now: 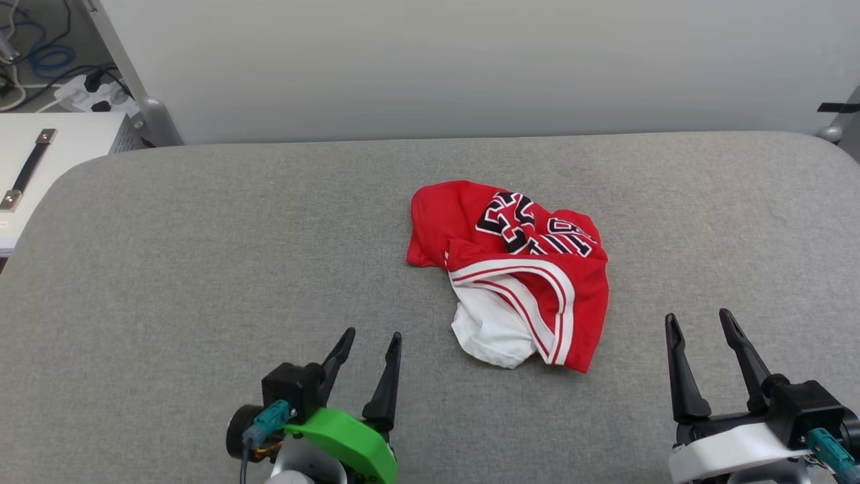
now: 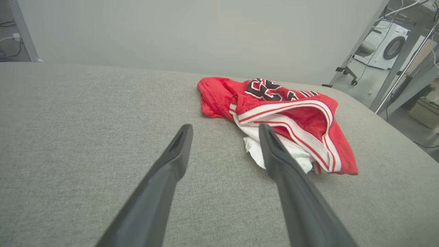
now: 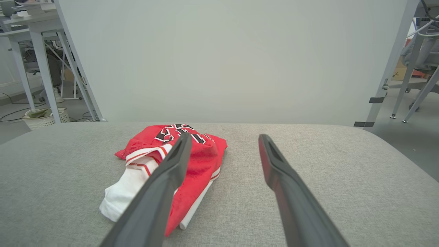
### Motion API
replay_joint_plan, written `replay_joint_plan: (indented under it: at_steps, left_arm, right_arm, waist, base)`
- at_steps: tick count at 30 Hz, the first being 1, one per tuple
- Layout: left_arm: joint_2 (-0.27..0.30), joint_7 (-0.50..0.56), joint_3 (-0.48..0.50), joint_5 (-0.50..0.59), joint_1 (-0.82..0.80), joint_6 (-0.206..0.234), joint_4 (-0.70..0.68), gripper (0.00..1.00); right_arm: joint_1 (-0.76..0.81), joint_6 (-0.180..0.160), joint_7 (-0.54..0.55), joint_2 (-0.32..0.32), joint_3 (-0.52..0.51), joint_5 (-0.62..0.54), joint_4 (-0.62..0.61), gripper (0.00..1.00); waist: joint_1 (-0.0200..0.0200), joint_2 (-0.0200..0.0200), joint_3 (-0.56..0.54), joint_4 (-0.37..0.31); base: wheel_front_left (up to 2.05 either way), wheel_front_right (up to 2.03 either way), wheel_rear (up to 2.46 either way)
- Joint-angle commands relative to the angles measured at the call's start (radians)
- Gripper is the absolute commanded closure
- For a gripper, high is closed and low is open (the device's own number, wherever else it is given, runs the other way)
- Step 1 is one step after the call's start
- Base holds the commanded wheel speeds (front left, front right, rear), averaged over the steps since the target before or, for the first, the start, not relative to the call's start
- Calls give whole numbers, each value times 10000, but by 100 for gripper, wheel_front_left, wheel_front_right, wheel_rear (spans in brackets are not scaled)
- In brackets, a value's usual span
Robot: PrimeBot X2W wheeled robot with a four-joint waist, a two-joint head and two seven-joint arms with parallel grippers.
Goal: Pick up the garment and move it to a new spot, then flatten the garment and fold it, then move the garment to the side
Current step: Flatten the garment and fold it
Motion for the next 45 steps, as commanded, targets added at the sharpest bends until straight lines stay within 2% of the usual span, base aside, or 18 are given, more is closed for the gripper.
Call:
replay_joint_plan:
  at_steps: [1,5,11,13,15,21,29,30,31,34,38,40,45]
  left_arm:
    - [-44,111,-50,3,-298,6,24,0]
    - [-87,1189,-389,-76,-927,109,155,0]
    - [-52,4485,-1107,139,-2174,303,760,0]
    - [-64,5026,-1218,176,-2525,388,776,0]
    - [-80,5383,-1319,199,-2820,457,804,0]
    - [-91,5553,-1348,423,-3560,787,1204,0]
    - [-77,5734,-1634,490,-3969,679,2222,0]
    - [-76,5768,-1694,489,-3948,632,2333,40]
    - [-65,5776,-1755,499,-3925,584,2425,100]
    - [-60,5622,-1775,390,-3787,509,2604,100]
    - [22,5013,-1552,241,-3516,650,2636,100]
    - [190,4450,-1249,57,-3222,782,2396,100]
    - [565,4026,-758,-189,-2869,1004,1792,100]
  right_arm:
    - [-62,-7,-87,13,23,-37,7,0]
    - [-183,-7,-92,10,15,-42,-19,0]
    - [-480,-7,-98,-11,204,-94,-26,0]
    - [-582,-7,-99,-8,236,-92,-42,0]
    - [-678,-7,-101,-3,242,-67,-53,0]
    - [-922,-7,-103,12,436,-8,9,0]
    - [-1041,-7,-104,42,535,-13,-16,0]
    - [-1046,-7,-104,44,535,-13,-14,0]
    - [-1050,-7,-104,45,533,-12,-10,0]
    - [-1038,-7,-104,50,508,-46,11,0]
    - [-960,-7,-104,58,458,-75,78,0]
    - [-860,-7,-104,62,442,-79,128,0]
    - [-737,-7,-104,66,378,-38,217,0]
  waist:
    - [0,-1,240,-169]
    - [0,-1,679,-342]
    - [0,-1,1387,-630]
    - [0,-1,1584,-734]
    - [0,-1,1791,-839]
    - [0,-1,2234,-1193]
    - [0,-1,2519,-1444]
    - [0,-1,2524,-1456]
    - [0,-1,2526,-1465]
    - [0,-1,2462,-1460]
    - [0,-1,2169,-1280]
    - [0,-1,1778,-974]
    - [0,-1,1274,-505]
  base:
    - [0,0,0]
    - [0,0,0]
    - [0,0,0]
    - [0,0,0]
    - [0,0,0]
    - [0,0,0]
    - [0,0,0]
    - [0,0,0]
    - [0,0,0]
    - [0,0,0]
    - [0,0,0]
    - [0,0,0]
    - [0,0,0]
